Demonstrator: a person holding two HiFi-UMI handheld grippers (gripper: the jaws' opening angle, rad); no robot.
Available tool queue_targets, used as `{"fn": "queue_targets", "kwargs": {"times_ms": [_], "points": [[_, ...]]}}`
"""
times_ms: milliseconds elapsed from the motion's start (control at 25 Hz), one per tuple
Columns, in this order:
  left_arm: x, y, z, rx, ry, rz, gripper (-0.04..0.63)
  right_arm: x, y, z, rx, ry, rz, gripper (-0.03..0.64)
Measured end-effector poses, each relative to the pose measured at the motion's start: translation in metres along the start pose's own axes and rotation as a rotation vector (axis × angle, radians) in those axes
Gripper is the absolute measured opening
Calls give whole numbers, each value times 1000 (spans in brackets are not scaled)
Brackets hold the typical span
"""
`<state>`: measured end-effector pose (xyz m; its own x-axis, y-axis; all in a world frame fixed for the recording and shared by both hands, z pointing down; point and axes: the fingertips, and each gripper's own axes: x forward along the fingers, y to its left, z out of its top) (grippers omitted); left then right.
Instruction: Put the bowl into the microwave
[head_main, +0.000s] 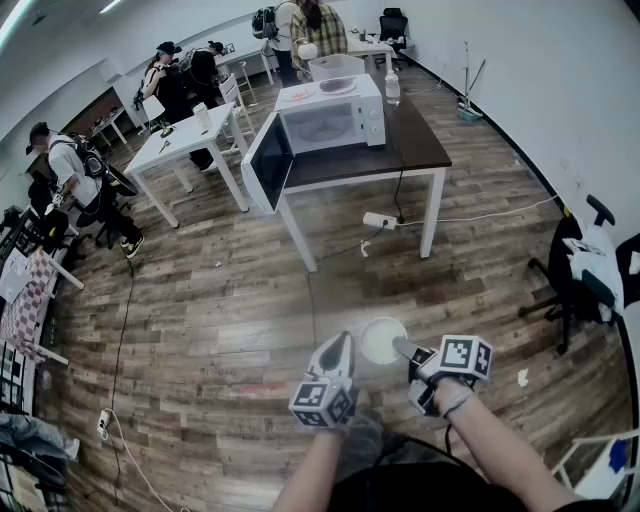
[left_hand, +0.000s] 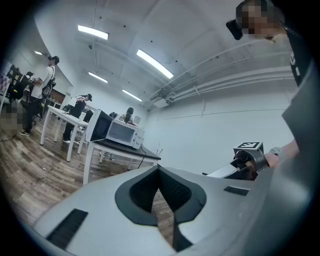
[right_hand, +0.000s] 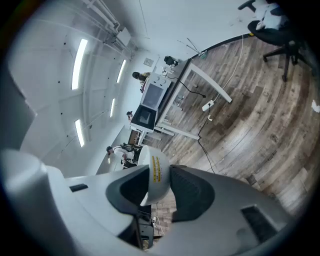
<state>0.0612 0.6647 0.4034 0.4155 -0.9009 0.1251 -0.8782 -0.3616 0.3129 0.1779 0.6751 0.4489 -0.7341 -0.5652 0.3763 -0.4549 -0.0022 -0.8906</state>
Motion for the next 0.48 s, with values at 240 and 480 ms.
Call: {"fn": "queue_targets", "kwargs": {"times_ms": [240, 480], "points": [[24, -2, 1, 0, -9, -14, 0, 9, -6, 14, 14, -2, -1, 123], [58, 14, 2, -9, 5, -23, 0, 32, -12, 40, 36, 1, -16, 123]]}}
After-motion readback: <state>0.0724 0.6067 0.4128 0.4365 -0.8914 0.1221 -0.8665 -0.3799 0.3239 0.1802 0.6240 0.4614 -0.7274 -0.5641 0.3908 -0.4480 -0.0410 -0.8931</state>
